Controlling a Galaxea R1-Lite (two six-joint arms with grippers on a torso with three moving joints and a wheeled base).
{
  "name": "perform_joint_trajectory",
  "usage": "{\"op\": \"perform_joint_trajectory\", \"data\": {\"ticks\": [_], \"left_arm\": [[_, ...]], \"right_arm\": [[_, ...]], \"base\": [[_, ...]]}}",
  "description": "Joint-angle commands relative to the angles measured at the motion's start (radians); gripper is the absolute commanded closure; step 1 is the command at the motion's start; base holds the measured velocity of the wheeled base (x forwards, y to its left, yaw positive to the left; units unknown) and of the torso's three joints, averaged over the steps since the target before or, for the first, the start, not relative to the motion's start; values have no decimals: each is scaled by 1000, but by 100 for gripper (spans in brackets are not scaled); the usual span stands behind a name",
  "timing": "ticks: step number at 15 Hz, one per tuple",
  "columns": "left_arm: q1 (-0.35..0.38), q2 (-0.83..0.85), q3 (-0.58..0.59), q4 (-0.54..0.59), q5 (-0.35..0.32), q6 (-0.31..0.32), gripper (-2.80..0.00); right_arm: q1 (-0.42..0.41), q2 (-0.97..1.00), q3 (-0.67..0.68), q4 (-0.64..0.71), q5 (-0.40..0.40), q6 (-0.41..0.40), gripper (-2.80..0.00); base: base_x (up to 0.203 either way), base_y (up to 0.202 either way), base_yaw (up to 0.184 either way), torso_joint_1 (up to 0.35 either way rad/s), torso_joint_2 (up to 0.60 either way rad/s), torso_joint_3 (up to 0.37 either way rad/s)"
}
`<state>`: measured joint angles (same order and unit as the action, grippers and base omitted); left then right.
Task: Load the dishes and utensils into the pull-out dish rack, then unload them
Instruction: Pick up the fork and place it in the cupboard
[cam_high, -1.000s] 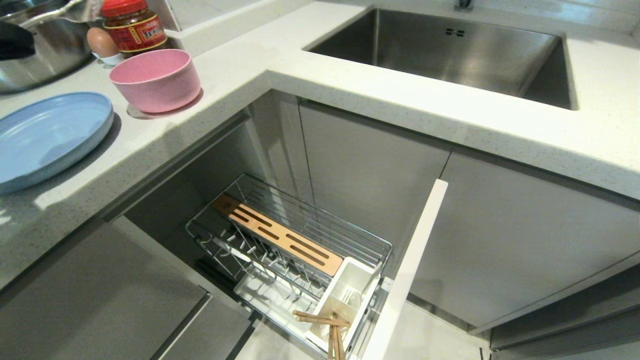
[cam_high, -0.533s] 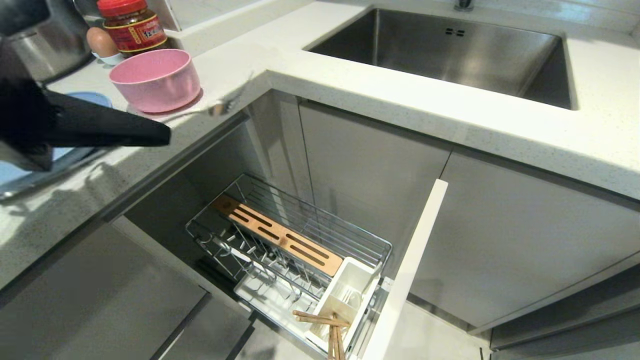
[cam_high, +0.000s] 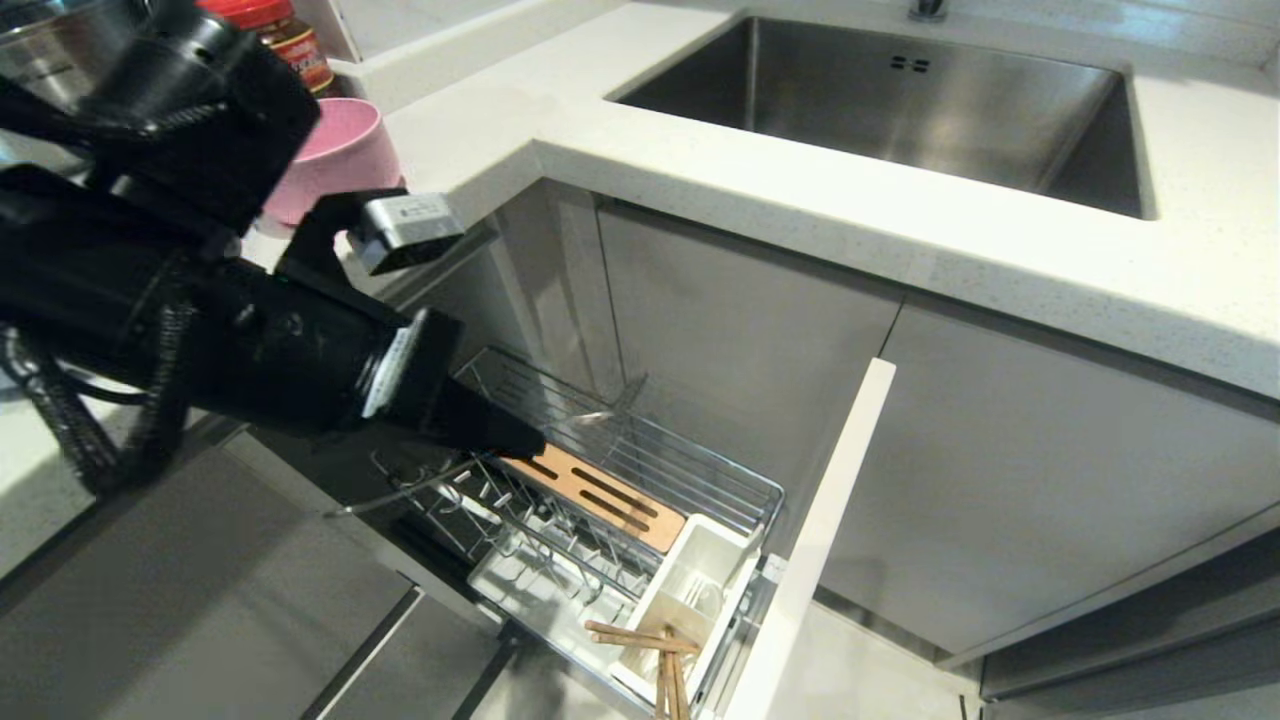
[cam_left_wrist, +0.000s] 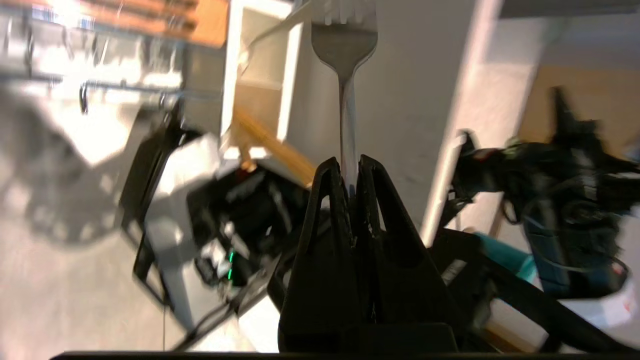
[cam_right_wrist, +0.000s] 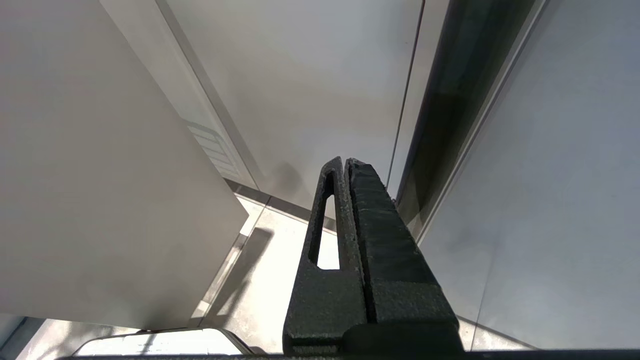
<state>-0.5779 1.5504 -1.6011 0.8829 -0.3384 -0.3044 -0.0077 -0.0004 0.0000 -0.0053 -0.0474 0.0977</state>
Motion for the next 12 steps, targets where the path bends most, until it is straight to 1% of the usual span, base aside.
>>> {"op": "perform_joint_trajectory", "data": {"ticks": [1,3,7,9,12], "left_arm": [[-48,118,-59,83,63,-43,0],[-79,178,-110,154,95,-100,0],[-113,259,-171,267,134,-137,0],[-135,303,-187,300,131,-139,0],[-160,362,-209,304,120,-169,0]], "right_arm": [[0,-4,0,-1,0,1,0],[0,-4,0,-1,0,1,0],[0,-4,0,-1,0,1,0],[0,-4,0,-1,0,1,0],[0,-4,0,-1,0,1,0]], "base": [[0,0,0,0,0,0],[0,0,0,0,0,0],[0,0,0,0,0,0],[0,0,0,0,0,0],[0,0,0,0,0,0]]}}
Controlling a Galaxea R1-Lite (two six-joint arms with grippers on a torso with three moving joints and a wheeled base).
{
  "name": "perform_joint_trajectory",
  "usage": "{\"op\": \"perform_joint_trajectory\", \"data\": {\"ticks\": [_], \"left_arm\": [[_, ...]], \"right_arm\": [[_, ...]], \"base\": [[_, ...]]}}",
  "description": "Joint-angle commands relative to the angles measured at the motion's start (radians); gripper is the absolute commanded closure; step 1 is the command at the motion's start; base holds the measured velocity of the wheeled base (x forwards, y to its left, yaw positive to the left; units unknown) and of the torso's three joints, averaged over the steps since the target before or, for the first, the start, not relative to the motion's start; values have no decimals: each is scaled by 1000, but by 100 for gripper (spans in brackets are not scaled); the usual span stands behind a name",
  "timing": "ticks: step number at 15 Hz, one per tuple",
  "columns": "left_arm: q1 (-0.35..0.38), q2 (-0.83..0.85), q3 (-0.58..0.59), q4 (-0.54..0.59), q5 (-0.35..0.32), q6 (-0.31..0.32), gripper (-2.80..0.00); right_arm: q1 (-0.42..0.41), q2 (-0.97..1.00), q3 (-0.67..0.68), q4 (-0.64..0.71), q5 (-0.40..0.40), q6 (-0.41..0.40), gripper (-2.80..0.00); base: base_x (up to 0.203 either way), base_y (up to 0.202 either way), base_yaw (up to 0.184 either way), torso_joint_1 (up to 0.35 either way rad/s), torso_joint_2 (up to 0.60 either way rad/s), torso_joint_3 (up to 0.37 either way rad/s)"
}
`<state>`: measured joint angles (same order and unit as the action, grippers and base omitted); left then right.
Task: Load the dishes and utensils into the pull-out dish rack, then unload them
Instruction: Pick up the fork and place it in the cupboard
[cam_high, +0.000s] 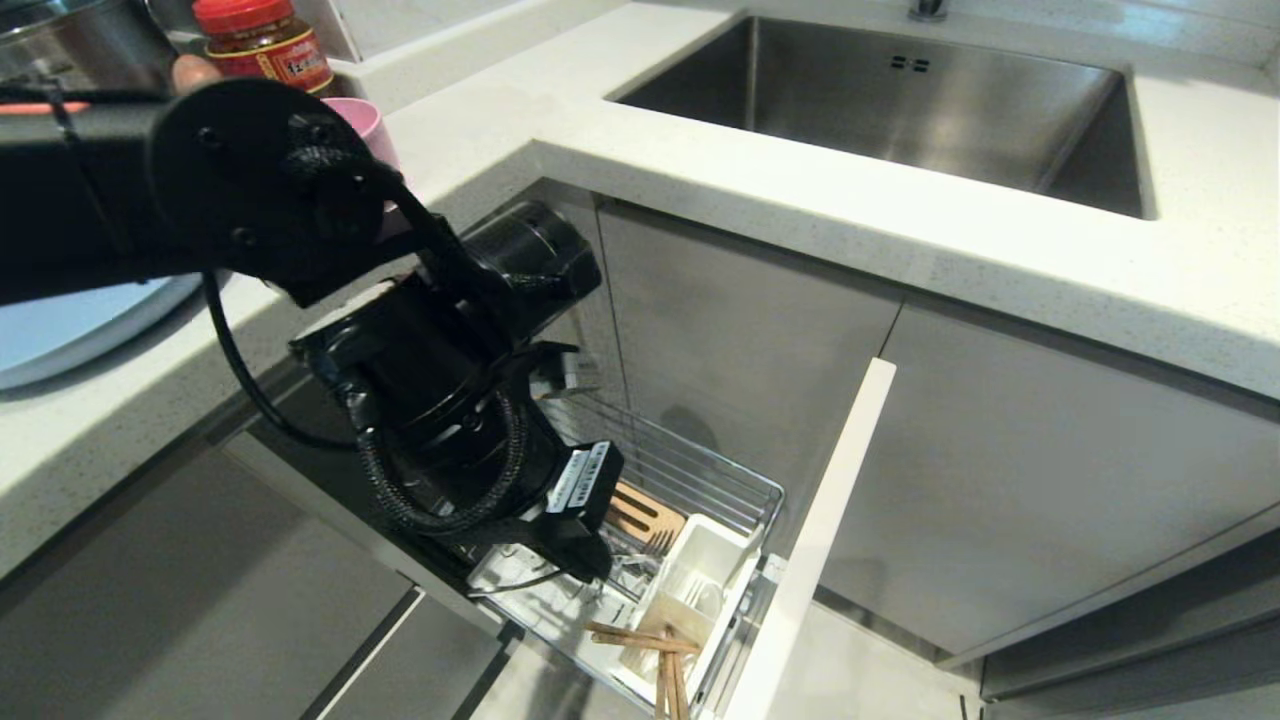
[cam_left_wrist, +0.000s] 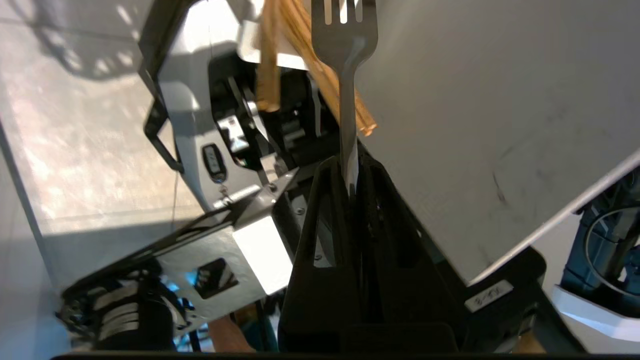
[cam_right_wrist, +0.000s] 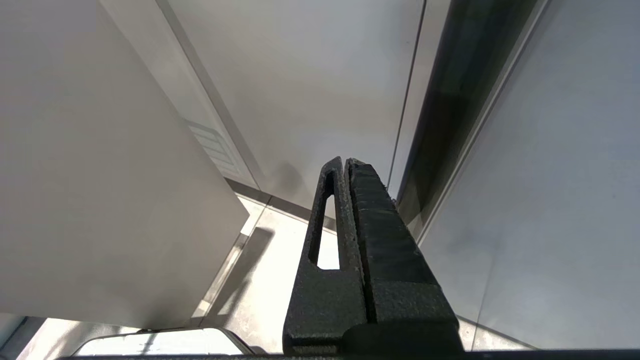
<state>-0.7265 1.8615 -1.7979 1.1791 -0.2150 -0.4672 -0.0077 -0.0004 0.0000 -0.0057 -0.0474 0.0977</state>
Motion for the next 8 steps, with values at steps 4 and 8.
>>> {"op": "perform_joint_trajectory", "data": {"ticks": [4,8], "left_arm": [[-16,113,-41,3,-6,-10,0],[-16,179,-64,0,-6,-10,0]], "right_arm": [[0,-4,0,0,0,1,0],[0,-4,0,0,0,1,0]], "base": [[0,0,0,0,0,0],[0,0,0,0,0,0]]}}
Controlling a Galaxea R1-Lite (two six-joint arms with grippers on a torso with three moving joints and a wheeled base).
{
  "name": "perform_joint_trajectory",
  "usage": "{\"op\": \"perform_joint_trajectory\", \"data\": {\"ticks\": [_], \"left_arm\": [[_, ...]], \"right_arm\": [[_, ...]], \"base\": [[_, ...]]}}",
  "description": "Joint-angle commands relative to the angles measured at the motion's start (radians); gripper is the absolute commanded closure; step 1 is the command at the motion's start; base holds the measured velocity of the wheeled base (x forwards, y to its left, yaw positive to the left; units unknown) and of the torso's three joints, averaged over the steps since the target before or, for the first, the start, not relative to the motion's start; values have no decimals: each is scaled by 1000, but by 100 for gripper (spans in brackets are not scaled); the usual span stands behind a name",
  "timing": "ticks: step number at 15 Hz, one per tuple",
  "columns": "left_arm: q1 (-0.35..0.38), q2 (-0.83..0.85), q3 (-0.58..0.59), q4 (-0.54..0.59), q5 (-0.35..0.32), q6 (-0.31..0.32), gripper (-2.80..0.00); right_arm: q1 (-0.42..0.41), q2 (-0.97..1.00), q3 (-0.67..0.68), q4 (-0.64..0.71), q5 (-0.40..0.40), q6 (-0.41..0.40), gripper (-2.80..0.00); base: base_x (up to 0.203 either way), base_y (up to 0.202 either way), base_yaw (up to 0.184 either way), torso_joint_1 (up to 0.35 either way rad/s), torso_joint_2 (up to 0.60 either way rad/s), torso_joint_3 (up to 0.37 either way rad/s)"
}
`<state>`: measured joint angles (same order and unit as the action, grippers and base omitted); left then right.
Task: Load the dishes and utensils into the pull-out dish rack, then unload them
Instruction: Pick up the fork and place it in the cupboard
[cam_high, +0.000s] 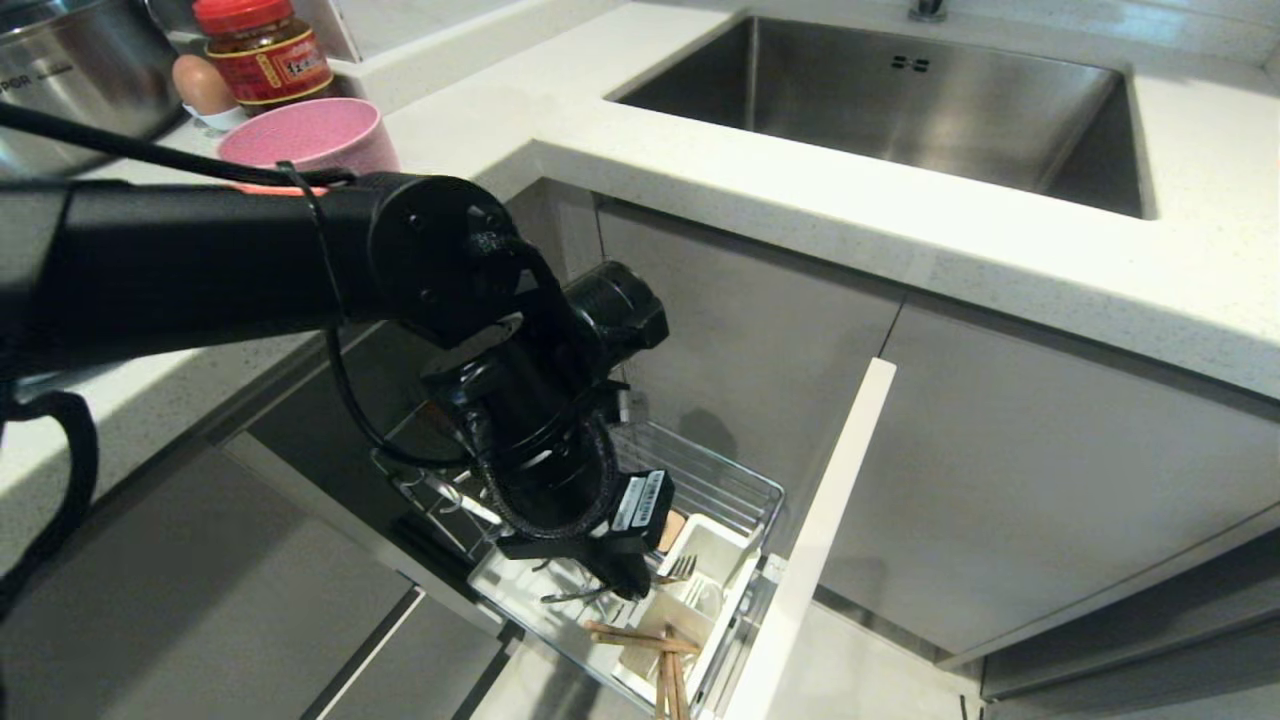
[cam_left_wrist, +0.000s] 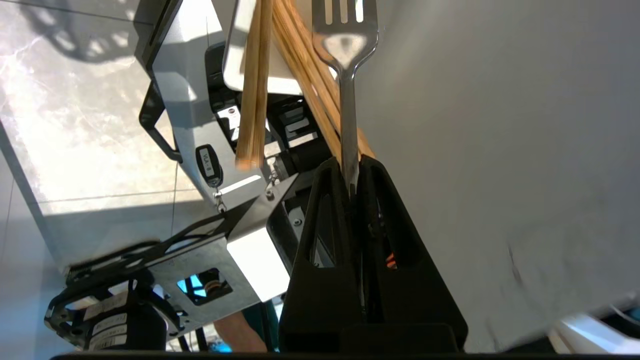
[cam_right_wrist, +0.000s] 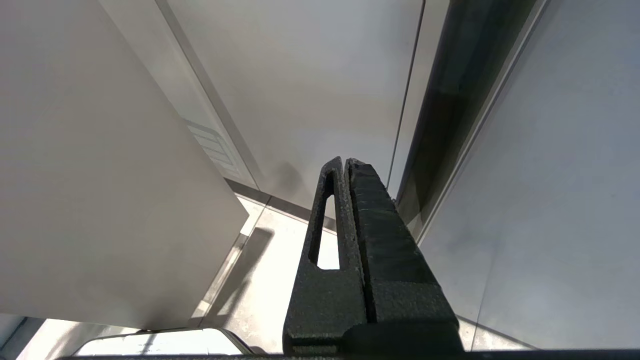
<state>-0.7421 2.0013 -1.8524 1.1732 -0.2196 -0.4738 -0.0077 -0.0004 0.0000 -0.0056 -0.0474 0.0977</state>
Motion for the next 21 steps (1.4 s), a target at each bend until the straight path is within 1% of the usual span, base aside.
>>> {"op": "perform_joint_trajectory", "data": {"ticks": [1,10,13,18,21], "left_arm": [[0,53,-16,6,-1,-3,0],[4,166,-66,-14,-1,-3,0],[11,196,-72,-46,-1,-3,0],[35,217,-90,-76,-7,3,0],[38,232,-93,-91,-13,4,0]], "right_arm": [[0,-4,0,-1,0,1,0],[0,-4,0,-1,0,1,0],[0,-4,0,-1,0,1,0],[0,-4,0,-1,0,1,0],[0,-4,0,-1,0,1,0]], "base": [[0,0,0,0,0,0],[0,0,0,0,0,0],[0,0,0,0,0,0],[0,0,0,0,0,0],[0,0,0,0,0,0]]}}
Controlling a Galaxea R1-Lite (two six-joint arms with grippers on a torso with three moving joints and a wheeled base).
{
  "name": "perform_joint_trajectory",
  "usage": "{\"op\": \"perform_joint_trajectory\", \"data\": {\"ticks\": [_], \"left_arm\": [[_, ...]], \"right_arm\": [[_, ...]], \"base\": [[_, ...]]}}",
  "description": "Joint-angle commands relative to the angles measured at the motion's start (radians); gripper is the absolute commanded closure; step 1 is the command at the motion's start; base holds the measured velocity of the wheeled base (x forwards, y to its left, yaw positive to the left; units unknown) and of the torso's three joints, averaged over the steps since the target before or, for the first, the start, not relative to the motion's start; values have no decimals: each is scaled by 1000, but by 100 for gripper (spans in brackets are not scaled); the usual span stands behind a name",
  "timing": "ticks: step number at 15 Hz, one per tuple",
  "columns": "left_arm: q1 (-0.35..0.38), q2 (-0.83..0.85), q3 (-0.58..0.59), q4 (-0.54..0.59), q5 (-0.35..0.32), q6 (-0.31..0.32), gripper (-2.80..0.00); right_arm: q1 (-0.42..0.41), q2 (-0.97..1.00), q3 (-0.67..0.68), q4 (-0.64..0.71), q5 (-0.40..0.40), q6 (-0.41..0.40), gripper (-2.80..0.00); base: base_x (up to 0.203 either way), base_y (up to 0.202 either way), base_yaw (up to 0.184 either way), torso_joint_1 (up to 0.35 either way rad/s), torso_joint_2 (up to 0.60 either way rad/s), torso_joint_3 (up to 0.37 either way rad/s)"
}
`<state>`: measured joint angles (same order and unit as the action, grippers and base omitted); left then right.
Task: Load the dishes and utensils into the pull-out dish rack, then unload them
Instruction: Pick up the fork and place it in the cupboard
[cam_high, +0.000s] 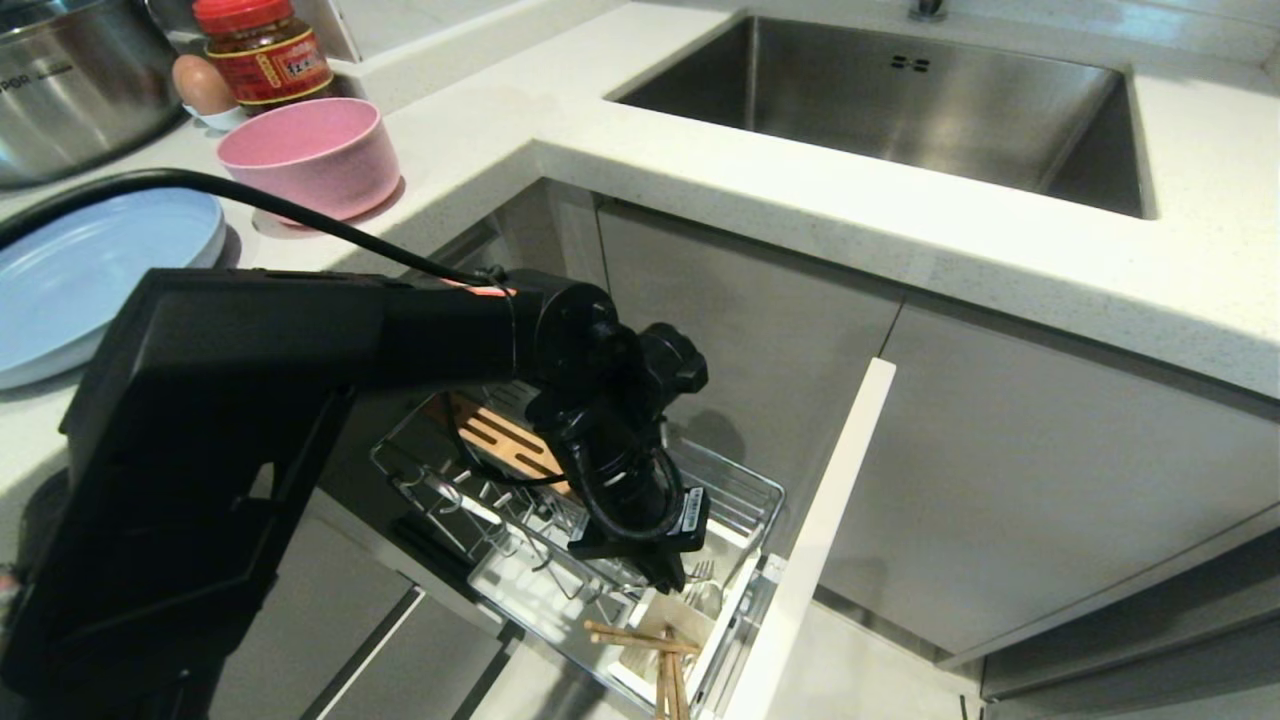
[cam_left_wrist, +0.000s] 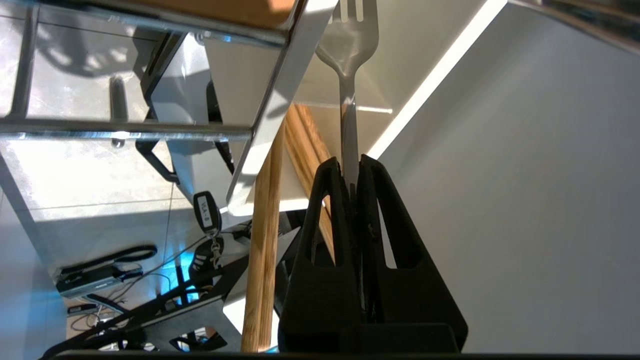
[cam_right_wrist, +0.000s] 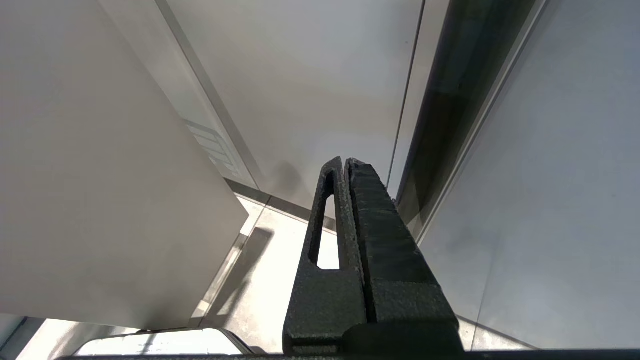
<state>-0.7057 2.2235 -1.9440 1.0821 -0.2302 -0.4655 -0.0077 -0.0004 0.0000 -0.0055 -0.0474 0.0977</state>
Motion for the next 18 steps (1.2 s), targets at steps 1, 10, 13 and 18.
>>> {"op": "perform_joint_trajectory", "data": {"ticks": [1,10,13,18], "left_arm": [[2,13,-1,-3,-5,-3,0],[3,19,-1,-11,-4,1,-280],[3,18,-1,-13,-3,1,-280],[3,9,-1,-13,-3,1,-280]], "right_arm": [[0,-4,0,-1,0,1,0],[0,-4,0,-1,0,1,0],[0,-4,0,-1,0,1,0],[0,-4,0,-1,0,1,0]], "base": [[0,0,0,0,0,0],[0,0,0,0,0,0],[0,0,0,0,0,0],[0,0,0,0,0,0]]}}
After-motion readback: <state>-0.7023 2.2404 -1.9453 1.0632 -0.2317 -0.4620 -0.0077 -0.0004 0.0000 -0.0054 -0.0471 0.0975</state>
